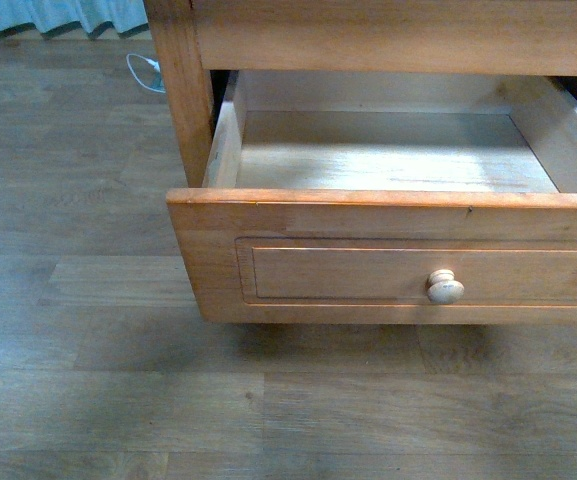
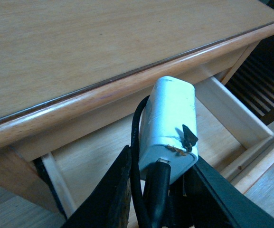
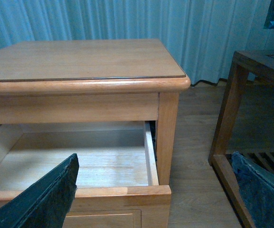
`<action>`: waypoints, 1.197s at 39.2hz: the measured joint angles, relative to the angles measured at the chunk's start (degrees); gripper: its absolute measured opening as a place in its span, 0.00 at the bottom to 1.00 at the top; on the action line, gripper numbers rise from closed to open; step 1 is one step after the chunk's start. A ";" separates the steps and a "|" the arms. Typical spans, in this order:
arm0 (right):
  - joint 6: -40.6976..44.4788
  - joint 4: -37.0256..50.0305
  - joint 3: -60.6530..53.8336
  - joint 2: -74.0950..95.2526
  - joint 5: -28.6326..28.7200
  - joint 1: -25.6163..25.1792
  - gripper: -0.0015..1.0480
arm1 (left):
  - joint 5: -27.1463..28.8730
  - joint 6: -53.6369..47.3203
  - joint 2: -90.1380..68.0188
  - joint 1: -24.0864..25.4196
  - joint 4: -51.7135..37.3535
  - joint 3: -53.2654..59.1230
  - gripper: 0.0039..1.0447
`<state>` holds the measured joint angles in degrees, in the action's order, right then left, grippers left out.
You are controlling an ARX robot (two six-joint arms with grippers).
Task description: Put charger into drawer
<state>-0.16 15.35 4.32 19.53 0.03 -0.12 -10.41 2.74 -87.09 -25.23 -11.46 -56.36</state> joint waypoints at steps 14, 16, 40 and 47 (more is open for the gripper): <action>0.00 0.00 0.00 0.00 0.00 0.00 0.91 | 7.80 -1.75 0.02 -0.42 -6.78 -0.11 0.82; 0.00 0.00 0.00 0.00 -0.02 0.00 0.91 | 8.76 -2.19 0.02 -0.46 -7.58 0.04 0.89; 0.00 0.00 0.00 0.00 -0.02 0.00 0.91 | 32.98 -1.77 4.35 0.17 -27.65 12.96 0.69; 0.02 0.00 0.00 0.00 0.00 0.00 0.91 | 29.27 -2.12 13.88 6.62 -32.54 26.91 0.38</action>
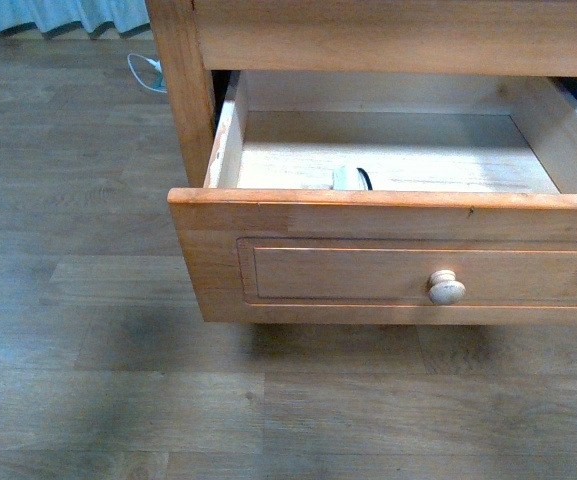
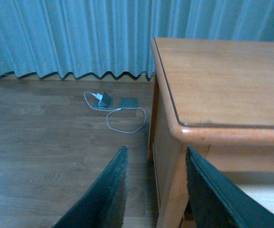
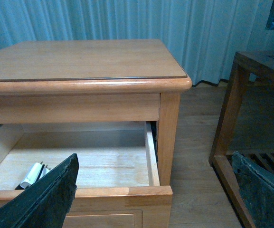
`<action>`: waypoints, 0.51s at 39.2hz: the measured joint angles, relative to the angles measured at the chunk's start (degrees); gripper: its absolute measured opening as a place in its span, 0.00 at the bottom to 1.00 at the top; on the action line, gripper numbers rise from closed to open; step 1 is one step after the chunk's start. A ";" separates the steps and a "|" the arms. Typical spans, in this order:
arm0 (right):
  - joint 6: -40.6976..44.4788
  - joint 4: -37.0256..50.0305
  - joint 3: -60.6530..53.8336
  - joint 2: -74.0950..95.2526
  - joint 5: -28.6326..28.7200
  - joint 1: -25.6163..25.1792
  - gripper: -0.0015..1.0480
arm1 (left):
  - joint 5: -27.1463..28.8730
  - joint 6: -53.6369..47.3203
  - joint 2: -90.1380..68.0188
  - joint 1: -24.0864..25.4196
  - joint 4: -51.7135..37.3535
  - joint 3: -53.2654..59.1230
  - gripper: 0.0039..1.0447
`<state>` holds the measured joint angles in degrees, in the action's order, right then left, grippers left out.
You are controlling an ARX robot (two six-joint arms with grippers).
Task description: Put charger into drawer
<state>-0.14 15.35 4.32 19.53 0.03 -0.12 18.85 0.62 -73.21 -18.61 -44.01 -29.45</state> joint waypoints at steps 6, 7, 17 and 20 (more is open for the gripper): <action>-0.02 0.00 0.00 0.00 -0.02 0.02 0.91 | -4.33 -0.17 5.55 3.02 -1.25 7.61 0.14; -0.02 0.00 0.00 0.00 -0.02 0.02 0.91 | -4.98 -0.17 6.71 3.74 -1.40 8.96 0.09; 0.00 0.00 0.00 0.00 -0.02 0.02 0.91 | -9.62 -0.24 15.91 8.83 -0.94 17.44 0.04; -0.02 0.00 0.00 0.00 -0.02 0.02 0.91 | -10.56 -0.26 18.43 9.90 -0.17 19.21 0.04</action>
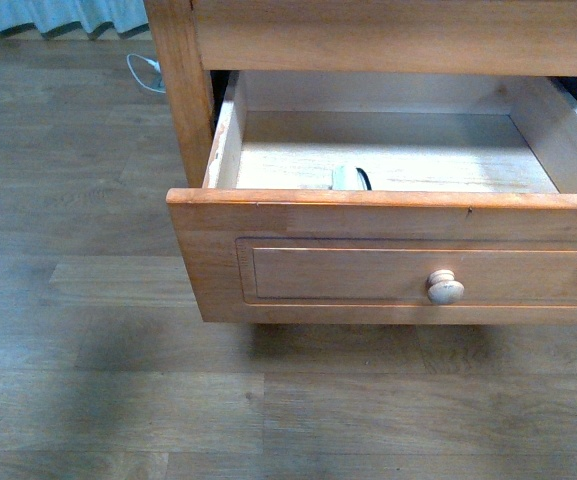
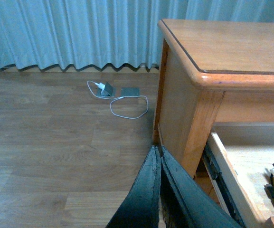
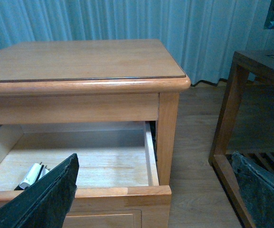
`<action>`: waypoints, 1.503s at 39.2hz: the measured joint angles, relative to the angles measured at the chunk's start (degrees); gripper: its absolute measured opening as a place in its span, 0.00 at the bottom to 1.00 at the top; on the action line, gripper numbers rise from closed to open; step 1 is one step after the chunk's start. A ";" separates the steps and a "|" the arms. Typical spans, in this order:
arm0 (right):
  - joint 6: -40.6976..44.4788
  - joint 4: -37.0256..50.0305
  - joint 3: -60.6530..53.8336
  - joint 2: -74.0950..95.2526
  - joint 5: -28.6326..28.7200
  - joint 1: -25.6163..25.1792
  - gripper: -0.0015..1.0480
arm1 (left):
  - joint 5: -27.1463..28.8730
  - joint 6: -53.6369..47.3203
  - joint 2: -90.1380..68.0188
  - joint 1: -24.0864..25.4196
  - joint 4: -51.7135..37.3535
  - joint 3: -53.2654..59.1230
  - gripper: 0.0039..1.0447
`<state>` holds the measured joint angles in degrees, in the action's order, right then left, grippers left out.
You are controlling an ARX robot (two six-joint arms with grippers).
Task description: Put charger into drawer
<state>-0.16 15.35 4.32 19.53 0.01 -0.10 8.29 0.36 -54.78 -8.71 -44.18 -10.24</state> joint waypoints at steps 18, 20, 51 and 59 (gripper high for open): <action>0.00 0.00 0.00 0.00 0.02 0.00 0.91 | -8.11 -0.07 17.49 8.52 10.05 7.43 0.04; 0.00 0.00 0.00 0.00 0.02 0.00 0.91 | -8.33 -0.09 17.79 8.55 8.31 8.81 0.04; 0.00 0.00 0.00 0.00 0.00 0.00 0.91 | -8.28 -0.11 38.91 8.57 28.09 8.94 0.04; 0.00 0.00 0.00 0.00 0.00 0.00 0.91 | -8.28 -0.11 41.94 8.57 31.12 8.94 0.04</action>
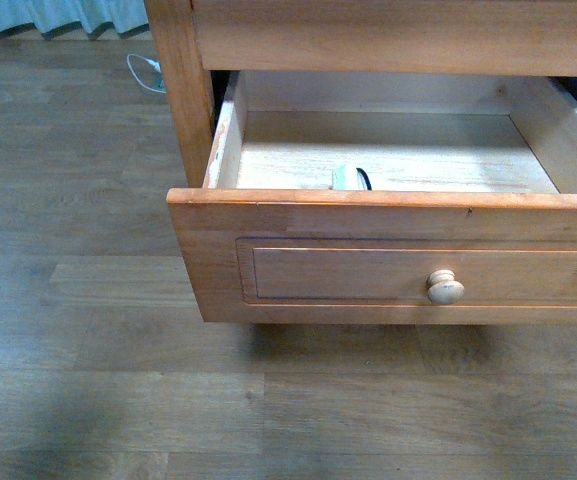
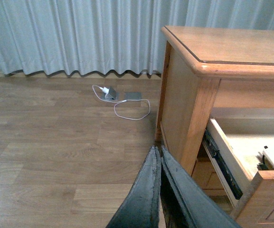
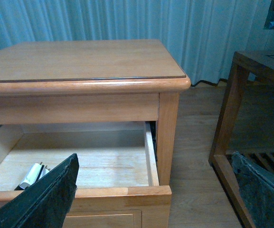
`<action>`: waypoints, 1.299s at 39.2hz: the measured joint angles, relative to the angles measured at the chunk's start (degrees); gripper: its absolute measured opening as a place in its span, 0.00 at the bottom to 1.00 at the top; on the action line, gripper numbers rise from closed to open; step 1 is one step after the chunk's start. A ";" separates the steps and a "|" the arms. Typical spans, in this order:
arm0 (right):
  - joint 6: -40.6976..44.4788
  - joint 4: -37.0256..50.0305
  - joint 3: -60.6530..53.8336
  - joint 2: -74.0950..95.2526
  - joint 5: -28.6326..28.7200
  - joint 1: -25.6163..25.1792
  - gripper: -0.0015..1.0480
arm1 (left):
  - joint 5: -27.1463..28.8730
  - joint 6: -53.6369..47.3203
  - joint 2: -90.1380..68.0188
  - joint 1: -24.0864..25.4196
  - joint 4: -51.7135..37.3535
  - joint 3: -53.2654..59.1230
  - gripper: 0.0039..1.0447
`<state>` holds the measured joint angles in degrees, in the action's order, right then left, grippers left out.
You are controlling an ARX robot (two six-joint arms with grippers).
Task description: Put charger into drawer
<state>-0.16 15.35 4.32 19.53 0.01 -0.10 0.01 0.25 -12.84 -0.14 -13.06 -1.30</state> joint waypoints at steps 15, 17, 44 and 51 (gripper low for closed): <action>0.02 0.00 0.00 0.00 0.02 0.00 0.91 | -0.02 0.00 12.41 0.00 12.74 -0.02 0.04; 0.02 0.00 0.00 -0.04 0.02 0.00 0.91 | -0.02 0.00 12.48 0.00 12.94 -0.02 0.04; 0.87 -11.17 2.82 7.21 -1.60 3.87 0.91 | -0.04 0.00 12.59 0.00 13.00 -0.02 0.69; 0.11 -14.34 10.23 23.91 0.31 9.44 0.91 | -0.02 -0.04 12.59 0.00 13.00 -0.02 0.95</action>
<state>-0.05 1.02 14.55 43.44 0.32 9.34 -0.01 0.21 -0.25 -0.14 -0.05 -1.32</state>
